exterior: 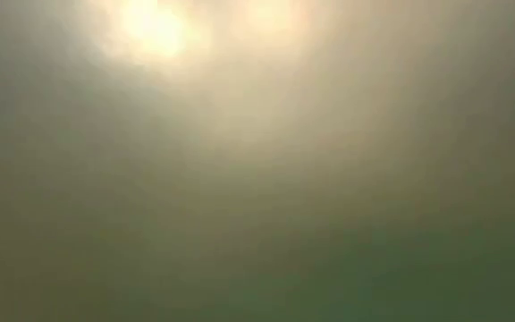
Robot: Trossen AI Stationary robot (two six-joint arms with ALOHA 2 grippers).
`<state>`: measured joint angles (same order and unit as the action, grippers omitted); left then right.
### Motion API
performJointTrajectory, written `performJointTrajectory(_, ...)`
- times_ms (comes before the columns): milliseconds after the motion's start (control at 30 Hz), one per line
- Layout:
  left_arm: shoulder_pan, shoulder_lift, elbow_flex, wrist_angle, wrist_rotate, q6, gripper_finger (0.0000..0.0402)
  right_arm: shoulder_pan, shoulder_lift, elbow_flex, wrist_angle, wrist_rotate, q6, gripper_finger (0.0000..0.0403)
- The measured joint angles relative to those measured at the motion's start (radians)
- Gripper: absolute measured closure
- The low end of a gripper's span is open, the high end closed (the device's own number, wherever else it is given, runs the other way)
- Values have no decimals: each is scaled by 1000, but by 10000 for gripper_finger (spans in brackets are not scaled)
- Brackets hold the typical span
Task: Sort silverware by color (type)
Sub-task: Return to Home Position
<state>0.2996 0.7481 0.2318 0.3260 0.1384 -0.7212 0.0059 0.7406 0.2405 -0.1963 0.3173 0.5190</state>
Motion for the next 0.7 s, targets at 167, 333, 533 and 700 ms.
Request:
performJointTrajectory(167,0,21,-85,87,1,-51,287,0,0,0,0,-2,-2,333)
performJointTrajectory(333,0,46,-102,82,9,-48,287,0,0,0,0,-3,-3,333)
performJointTrajectory(533,0,75,-102,80,9,-48,287,0,0,0,0,-3,-3,333)
performJointTrajectory(700,0,94,-102,71,10,-47,287,0,-6,1,19,-3,-3,333)
